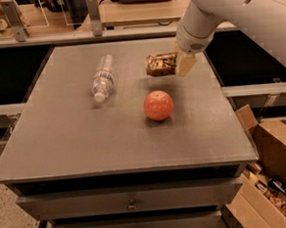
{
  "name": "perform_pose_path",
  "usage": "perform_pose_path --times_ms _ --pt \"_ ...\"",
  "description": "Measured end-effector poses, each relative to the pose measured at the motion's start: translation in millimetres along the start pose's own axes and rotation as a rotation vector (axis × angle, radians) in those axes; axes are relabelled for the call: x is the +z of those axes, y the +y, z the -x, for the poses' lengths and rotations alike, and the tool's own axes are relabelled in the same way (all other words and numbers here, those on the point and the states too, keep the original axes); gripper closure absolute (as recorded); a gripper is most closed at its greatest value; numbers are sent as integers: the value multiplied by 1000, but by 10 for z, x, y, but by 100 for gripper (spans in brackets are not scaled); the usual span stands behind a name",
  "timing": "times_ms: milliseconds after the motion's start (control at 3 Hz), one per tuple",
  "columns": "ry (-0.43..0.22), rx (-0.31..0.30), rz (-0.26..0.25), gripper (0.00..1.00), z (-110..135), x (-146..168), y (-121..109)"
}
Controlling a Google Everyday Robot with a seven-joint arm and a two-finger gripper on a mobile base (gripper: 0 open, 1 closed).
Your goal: Move orange can near apple
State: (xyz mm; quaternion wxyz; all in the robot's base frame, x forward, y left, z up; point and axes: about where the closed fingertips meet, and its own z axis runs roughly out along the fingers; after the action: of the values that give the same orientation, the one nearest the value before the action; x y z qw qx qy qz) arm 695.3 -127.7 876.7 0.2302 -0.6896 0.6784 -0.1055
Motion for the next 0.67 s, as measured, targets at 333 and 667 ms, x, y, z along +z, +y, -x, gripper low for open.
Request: perform_pose_path --times_ms 333,667 --pt "-25 -10 13 54 22 -49 204" --pt "-32 -3 20 36 -8 -38 338"
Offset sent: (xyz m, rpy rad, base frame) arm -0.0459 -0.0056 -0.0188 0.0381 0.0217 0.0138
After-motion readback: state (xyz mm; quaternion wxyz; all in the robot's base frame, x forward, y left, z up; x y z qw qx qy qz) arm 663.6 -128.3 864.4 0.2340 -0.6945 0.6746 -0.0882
